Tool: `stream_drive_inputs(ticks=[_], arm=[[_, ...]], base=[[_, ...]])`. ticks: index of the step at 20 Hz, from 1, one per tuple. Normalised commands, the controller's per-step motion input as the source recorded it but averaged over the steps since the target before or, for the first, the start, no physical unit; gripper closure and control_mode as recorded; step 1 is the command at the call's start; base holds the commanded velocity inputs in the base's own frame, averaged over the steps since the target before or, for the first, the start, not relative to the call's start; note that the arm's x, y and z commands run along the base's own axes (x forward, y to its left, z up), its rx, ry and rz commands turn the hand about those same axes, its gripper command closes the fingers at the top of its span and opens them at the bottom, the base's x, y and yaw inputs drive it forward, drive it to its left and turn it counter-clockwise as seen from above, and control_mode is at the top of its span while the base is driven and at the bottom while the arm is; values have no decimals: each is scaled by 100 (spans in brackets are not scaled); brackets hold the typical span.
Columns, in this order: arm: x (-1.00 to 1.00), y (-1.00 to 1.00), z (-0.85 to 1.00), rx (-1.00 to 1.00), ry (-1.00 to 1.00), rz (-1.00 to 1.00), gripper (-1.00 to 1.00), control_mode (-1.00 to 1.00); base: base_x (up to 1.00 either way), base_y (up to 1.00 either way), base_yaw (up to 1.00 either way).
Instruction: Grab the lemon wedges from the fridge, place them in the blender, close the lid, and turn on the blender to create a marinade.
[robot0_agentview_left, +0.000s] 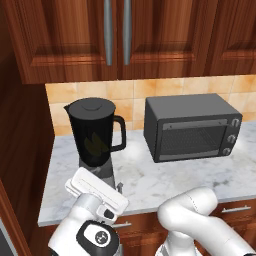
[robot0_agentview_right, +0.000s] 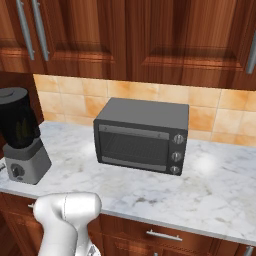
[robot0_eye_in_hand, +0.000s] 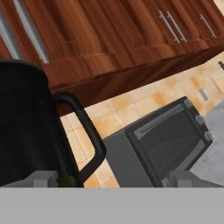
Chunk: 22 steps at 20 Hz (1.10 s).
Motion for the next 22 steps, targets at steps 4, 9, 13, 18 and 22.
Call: stream_drive_inputs(ticks=[4,9,13,18,22], arm=[[0,0,-3,0,0,-1,-100,-100],[3,0,-57,-1,3,0,-100,-100],[9,0,-83,-3,1,0,-100,-100],[19,0,-80,-1,0,0,-100,-100],[33,2,-52,0,0,0,-100,-100]], base=[[0,0,0],[0,0,0],[0,0,0],[0,0,0],[0,0,0]])
